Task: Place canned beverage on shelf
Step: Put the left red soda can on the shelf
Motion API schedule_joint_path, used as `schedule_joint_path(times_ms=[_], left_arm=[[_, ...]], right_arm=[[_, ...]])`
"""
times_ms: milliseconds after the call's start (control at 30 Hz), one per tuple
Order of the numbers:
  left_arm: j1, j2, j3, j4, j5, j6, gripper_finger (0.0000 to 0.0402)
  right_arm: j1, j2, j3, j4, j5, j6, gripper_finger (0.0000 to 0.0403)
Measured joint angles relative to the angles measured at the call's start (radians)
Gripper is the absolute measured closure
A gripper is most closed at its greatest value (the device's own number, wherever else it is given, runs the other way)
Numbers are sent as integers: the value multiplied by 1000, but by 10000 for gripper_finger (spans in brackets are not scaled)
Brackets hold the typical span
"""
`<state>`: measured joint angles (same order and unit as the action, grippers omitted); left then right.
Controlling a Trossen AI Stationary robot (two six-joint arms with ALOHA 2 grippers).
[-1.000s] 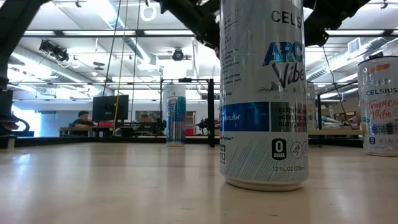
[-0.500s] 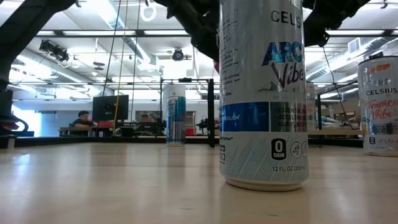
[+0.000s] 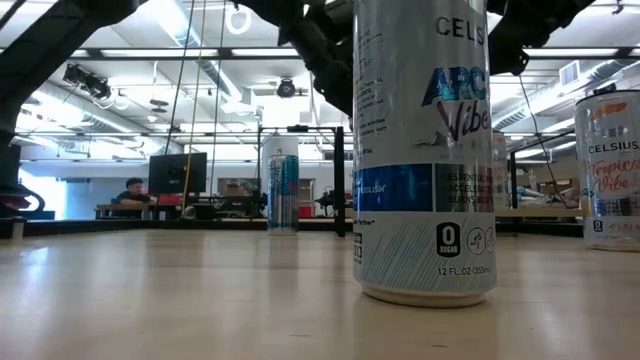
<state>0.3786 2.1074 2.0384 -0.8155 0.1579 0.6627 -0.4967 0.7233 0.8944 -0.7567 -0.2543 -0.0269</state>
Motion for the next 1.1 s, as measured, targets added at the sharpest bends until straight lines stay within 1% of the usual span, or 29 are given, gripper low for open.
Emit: schedule_joint_path(times_ms=[200, 367, 467, 733, 1100], left_arm=[[4, 23, 0, -6, 5, -49, 97], [5, 44, 0, 7, -2, -56, 97], [8, 56, 0, 8, -25, -57, 97], [25, 69, 0, 3, -27, -88, 97], [24, 94, 0, 14, -25, -93, 73]], right_arm=[[0, 11, 0, 0, 2, -2, 98], [0, 12, 0, 0, 2, -6, 98], [0, 12, 0, 0, 1, -6, 98], [0, 12, 0, -1, 1, -8, 98], [0, 12, 0, -2, -1, -9, 98]])
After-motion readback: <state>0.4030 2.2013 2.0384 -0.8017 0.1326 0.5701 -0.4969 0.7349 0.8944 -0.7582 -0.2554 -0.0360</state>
